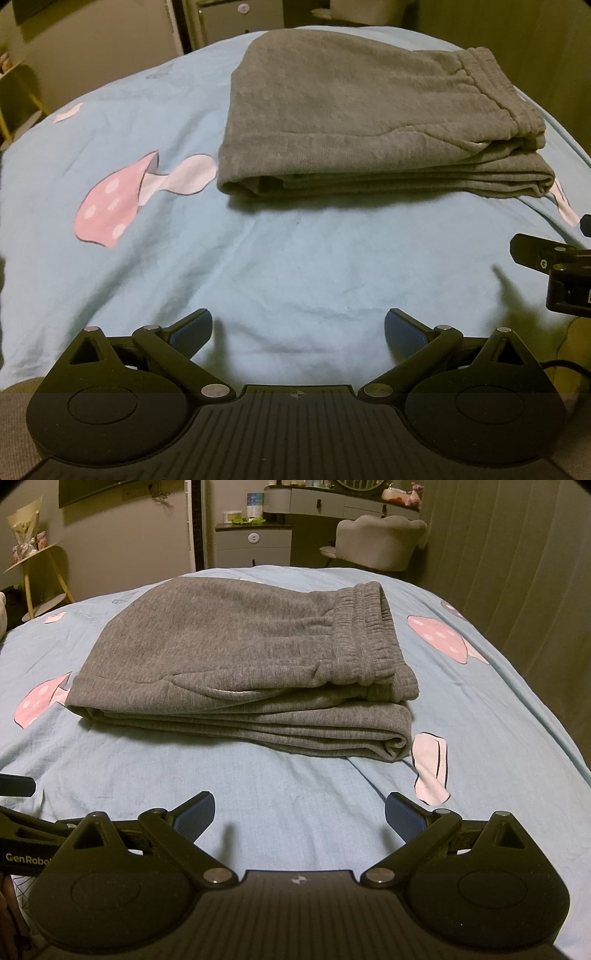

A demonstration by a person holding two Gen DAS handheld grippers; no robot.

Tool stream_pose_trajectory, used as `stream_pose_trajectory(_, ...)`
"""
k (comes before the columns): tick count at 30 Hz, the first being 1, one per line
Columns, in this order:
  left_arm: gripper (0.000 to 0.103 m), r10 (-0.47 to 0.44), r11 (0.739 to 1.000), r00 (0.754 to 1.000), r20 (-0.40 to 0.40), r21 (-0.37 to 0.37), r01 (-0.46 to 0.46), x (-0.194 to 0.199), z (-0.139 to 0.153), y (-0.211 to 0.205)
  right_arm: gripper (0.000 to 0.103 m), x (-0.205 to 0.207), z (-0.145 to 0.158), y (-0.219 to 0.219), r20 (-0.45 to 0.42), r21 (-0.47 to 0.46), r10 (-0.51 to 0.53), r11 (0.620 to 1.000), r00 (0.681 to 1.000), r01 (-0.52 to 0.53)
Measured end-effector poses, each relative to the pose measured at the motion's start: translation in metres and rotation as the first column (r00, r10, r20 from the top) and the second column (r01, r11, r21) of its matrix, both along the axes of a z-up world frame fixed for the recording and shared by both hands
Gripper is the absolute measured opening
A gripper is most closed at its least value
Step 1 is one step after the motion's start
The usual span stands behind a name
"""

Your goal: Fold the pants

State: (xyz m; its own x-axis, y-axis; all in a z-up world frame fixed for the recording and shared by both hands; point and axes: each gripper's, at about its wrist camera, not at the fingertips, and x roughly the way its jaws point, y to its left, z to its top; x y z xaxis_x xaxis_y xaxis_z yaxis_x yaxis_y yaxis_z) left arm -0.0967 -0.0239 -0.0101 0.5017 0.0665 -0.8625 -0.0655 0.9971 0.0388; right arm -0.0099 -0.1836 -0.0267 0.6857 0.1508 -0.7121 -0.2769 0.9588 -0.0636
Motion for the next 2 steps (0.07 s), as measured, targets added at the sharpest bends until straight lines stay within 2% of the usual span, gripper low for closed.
stream_pose_trajectory(2, 0.103, -0.007, 1.0, 1.0, 0.0, 0.001, 0.007, 0.0005, 0.0, -0.0011, 0.099, 0.0, -0.0001, 0.0, 0.0, -0.001, 0.0, 1.0, 1.0, 0.0)
